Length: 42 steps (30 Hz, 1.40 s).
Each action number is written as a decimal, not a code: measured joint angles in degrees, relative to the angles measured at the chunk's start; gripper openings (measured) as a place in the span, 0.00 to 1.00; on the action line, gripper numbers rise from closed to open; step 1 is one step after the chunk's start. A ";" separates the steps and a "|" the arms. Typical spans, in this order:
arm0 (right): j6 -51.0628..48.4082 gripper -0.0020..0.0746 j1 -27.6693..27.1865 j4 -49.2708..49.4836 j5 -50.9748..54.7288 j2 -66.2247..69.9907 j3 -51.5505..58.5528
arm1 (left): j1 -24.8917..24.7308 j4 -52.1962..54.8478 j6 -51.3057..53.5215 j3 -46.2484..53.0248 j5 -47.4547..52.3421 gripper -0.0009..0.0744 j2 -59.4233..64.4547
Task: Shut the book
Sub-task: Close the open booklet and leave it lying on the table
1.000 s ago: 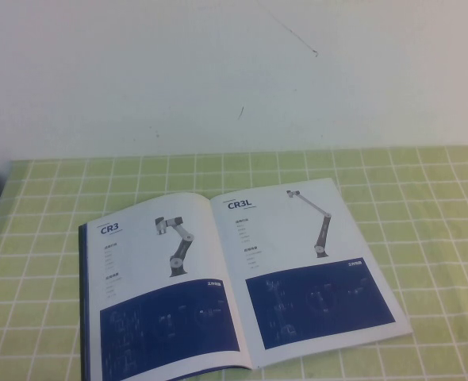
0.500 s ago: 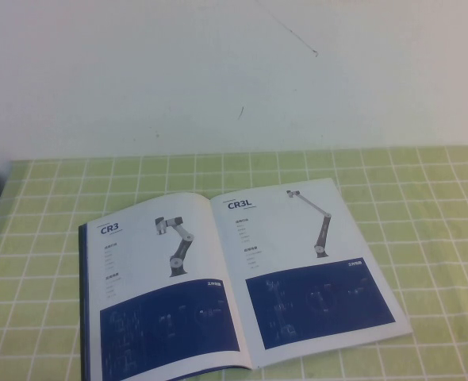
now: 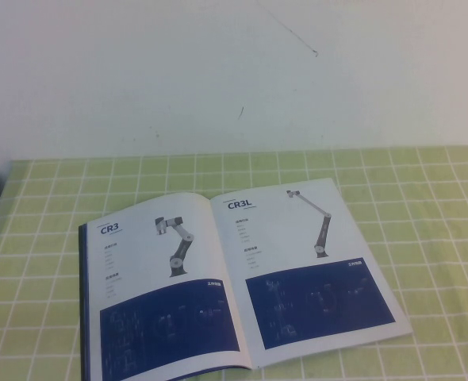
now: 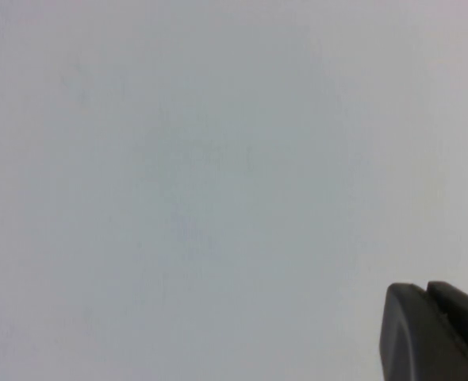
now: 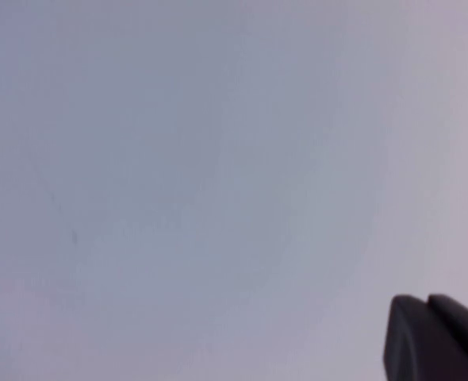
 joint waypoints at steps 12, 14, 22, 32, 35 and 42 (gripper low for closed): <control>-0.74 0.02 0.00 1.42 -20.04 0.00 0.00 | 0.00 0.00 0.69 0.00 -28.57 0.01 0.00; 0.67 0.02 0.00 1.72 -19.26 0.00 0.00 | 0.00 -0.32 0.56 0.00 -29.75 0.01 0.00; 7.73 0.02 0.00 2.50 11.47 0.66 -13.14 | 0.00 -0.57 -0.61 -8.78 0.14 0.01 0.00; 5.04 0.02 0.00 8.07 37.45 23.97 -36.22 | 0.00 -3.69 -0.71 -30.26 40.10 0.01 19.40; 1.39 0.02 0.00 11.80 40.35 32.45 -40.49 | 0.00 -5.22 -0.35 -31.02 40.27 0.01 25.87; -15.90 0.02 0.00 26.36 45.64 54.09 -48.10 | 0.00 -7.70 0.64 -31.36 39.12 0.01 42.32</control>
